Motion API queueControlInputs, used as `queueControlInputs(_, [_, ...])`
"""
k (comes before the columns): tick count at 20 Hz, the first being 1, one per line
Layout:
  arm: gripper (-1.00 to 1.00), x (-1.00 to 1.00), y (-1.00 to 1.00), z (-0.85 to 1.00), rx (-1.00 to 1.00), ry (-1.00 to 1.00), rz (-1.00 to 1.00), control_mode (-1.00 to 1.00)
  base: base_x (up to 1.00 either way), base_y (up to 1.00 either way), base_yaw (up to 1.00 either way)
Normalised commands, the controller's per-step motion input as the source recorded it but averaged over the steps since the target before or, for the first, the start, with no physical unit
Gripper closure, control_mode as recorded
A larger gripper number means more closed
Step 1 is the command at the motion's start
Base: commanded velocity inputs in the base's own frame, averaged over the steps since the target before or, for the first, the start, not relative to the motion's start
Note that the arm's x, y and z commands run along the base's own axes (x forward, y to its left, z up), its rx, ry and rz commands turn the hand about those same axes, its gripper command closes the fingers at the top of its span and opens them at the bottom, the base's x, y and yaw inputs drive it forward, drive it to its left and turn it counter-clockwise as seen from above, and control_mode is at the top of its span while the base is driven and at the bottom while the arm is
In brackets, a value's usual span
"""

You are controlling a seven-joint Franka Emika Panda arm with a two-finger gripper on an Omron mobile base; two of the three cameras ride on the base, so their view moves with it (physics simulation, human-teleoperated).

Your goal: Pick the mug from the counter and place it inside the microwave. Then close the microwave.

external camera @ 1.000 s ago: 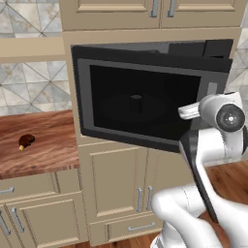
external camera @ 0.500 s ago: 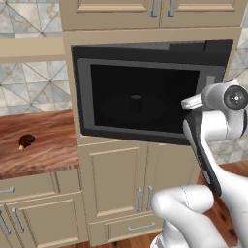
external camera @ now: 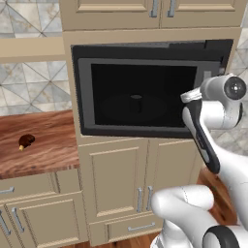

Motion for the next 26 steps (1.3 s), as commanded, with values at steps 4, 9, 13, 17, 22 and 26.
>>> queueControlInputs(4, [-1.00, 0.45, -0.03, 0.00, 0.00, 0.00, 0.02, -1.00, 0.00, 0.00, 0.00])
queueControlInputs(9, [-1.00, 0.39, -0.01, 0.00, 0.00, 0.00, 0.01, -1.00, 0.00, 0.00, 0.00])
queueControlInputs(13, [-1.00, 0.39, 0.00, 0.00, 0.00, 0.00, 0.01, -1.00, 0.00, 0.00, 0.00])
queueControlInputs(17, [-1.00, 0.39, -0.01, 0.00, 0.00, 0.00, 0.00, -1.00, 0.00, 0.00, 0.00])
queueControlInputs(22, [-1.00, 0.41, 0.00, 0.00, 0.00, 0.00, 0.00, -1.00, 0.00, 0.00, 0.00])
queueControlInputs(26, [-1.00, 0.40, 0.00, 0.00, 0.00, 0.00, 0.00, -1.00, 0.00, 0.00, 0.00])
